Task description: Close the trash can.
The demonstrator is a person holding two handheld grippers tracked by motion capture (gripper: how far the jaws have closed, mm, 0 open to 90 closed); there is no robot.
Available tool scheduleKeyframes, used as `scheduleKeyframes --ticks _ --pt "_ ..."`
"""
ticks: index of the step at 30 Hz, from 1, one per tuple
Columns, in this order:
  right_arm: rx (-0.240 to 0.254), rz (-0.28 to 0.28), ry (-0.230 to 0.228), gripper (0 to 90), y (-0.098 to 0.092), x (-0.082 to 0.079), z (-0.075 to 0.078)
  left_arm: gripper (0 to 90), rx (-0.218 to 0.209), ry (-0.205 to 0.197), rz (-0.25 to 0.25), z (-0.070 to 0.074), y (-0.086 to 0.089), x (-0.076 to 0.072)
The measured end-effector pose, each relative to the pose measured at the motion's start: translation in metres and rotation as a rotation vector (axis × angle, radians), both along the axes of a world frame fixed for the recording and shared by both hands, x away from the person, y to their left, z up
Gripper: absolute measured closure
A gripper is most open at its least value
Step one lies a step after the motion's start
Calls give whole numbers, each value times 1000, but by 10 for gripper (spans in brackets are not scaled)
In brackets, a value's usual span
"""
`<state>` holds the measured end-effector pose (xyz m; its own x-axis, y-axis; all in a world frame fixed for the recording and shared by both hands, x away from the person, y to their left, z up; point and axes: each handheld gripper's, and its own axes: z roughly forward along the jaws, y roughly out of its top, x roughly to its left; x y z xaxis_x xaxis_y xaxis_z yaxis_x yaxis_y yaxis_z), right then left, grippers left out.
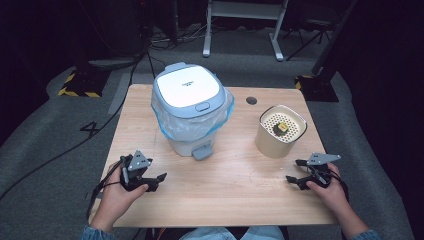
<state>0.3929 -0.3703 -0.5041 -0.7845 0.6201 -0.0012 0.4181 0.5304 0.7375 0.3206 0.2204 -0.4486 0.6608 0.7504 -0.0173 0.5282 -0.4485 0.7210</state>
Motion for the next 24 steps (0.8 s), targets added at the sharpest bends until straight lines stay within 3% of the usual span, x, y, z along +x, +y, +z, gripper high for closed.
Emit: scheduleKeyframes --ticks 7,12,15,20,22,24 --pt "0 0 0 152 0 0 0 284 8 39 35 -30 9 5" --pt "0 0 0 152 0 0 0 282 5 69 53 -44 14 8" --pt "0 0 0 152 0 0 0 270 34 78 53 -49 14 9" --pt "0 0 0 152 0 0 0 244 45 48 48 -52 15 10" --pt "0 0 0 152 0 0 0 181 35 24 33 -56 17 12" --pt "-1 -1 -1 152 0 0 0 152 28 34 20 -56 19 14"
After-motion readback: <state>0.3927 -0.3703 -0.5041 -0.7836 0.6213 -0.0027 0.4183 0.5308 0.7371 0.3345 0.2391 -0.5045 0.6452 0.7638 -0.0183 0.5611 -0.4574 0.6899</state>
